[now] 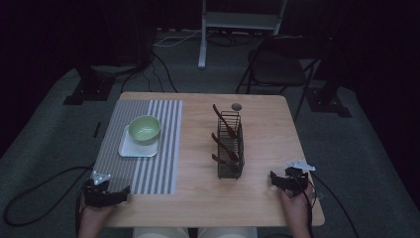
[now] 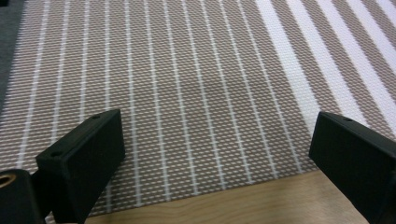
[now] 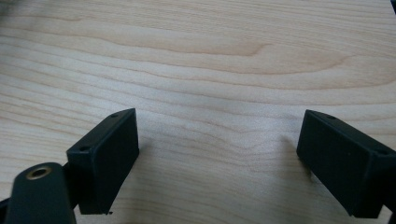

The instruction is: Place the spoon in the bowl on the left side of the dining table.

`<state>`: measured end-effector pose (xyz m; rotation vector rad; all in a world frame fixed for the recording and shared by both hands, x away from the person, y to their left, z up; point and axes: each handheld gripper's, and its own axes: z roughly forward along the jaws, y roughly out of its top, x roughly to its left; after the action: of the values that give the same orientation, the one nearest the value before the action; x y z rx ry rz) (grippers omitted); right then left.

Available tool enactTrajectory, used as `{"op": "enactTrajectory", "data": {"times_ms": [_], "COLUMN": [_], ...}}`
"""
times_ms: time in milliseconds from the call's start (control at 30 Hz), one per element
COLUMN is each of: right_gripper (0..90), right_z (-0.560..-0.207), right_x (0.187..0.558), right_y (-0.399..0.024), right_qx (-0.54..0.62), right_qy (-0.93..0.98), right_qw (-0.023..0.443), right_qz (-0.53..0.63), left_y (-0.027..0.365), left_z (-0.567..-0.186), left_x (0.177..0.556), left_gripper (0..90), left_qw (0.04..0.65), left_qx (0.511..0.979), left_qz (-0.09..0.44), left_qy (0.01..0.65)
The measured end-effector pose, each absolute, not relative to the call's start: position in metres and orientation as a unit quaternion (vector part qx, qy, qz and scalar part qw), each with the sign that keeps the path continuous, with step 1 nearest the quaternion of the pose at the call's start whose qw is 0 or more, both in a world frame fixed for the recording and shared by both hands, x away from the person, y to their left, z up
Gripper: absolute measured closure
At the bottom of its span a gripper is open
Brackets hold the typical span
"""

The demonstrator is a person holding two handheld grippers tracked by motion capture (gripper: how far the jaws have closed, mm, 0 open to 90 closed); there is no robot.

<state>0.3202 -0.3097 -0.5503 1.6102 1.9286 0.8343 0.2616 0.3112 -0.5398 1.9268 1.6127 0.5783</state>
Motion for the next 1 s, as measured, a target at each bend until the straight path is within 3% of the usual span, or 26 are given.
{"op": "enactTrajectory", "data": {"times_ms": [1000], "right_gripper": [12.1], "right_z": [-0.550], "right_x": [0.320], "right_y": [-0.310], "right_qx": [0.590], "right_qy": [0.706], "right_qw": [0.245], "right_qz": [0.306], "left_y": [0.292], "left_z": [-0.531], "left_x": [0.259], "left_gripper": [3.5], "left_qw": [0.284], "left_qx": [0.746], "left_qz": [0.213], "left_qy": [0.564]}}
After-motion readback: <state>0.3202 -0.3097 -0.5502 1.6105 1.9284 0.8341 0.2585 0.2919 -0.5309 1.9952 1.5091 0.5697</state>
